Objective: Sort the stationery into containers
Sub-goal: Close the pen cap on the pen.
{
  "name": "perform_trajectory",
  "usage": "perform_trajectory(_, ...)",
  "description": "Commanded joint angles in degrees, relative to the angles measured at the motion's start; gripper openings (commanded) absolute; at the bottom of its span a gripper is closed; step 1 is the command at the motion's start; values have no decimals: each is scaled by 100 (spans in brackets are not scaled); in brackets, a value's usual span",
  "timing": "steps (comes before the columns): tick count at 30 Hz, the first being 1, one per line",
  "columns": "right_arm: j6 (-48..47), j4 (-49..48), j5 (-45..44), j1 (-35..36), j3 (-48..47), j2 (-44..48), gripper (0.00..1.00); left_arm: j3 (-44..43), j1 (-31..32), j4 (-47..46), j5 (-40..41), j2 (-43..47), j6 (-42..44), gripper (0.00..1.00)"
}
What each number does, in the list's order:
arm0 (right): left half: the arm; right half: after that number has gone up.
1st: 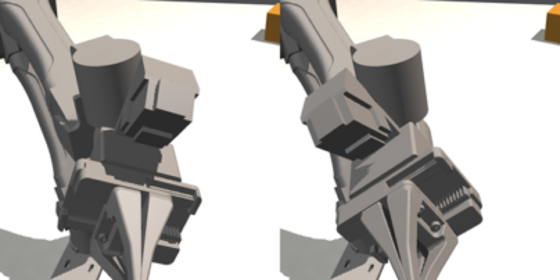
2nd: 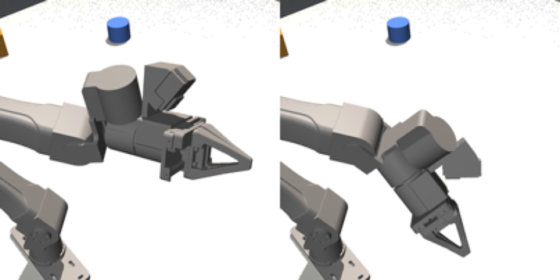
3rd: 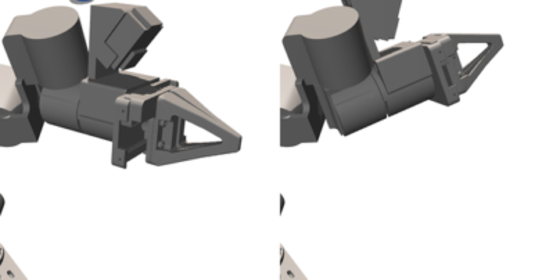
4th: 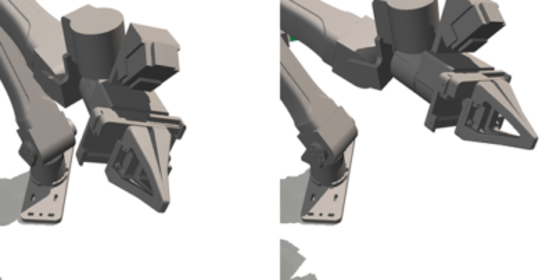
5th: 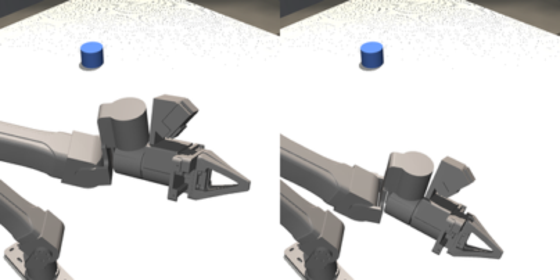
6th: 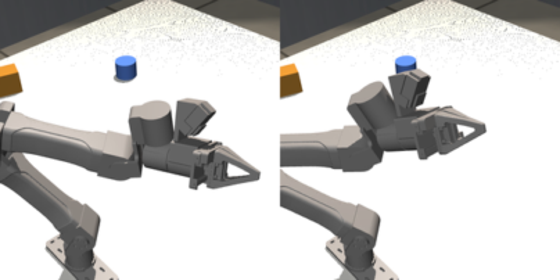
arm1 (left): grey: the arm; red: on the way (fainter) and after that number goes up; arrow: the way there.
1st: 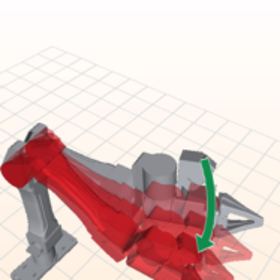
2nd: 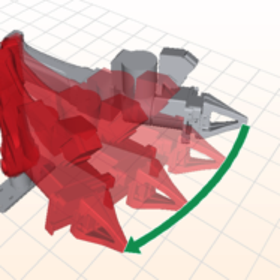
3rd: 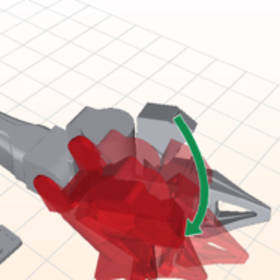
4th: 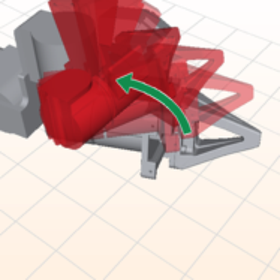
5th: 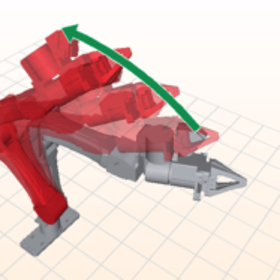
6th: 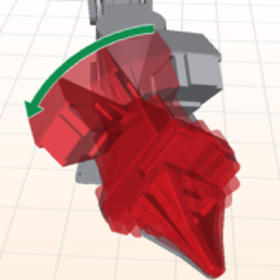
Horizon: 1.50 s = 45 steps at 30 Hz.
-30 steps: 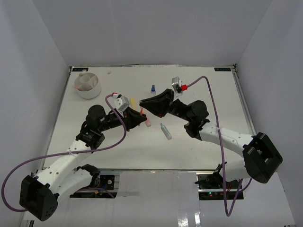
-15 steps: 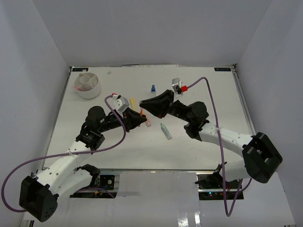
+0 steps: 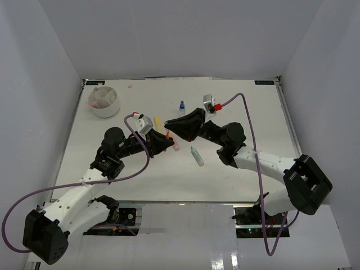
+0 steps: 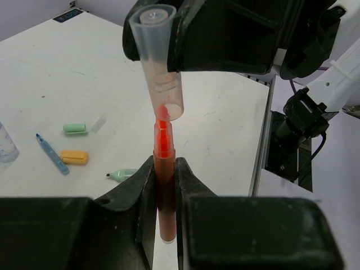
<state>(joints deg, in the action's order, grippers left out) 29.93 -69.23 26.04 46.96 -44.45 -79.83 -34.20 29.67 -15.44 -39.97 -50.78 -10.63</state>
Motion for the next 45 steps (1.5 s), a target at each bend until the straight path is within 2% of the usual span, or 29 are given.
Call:
perform_trajectory(1, 30, -187, 41, 41, 77, -129, 8, -43, -23, -416, -108, 192, -35, 0)
perform_trajectory(20, -189, 199, -37, 24, -90, 196, 8, -52, -23, -284, -29, 122, -44, 0)
perform_trajectory(29, -822, 1631, -354, -143, -284, 855, 8, -184, -31, 137, 270, -28, 123, 0)
perform_trajectory(37, -612, 2177, -565, -214, -178, 1268, 8, -219, -23, 182, 261, -125, 132, 0)
perform_trajectory(41, -515, 3027, -784, -205, -512, 1373, 8, -219, -23, 217, 305, -98, 176, 0)
perform_trajectory(45, -287, 4738, -1522, -214, -969, 1479, 8, -237, -23, 278, 358, -46, 228, 0)
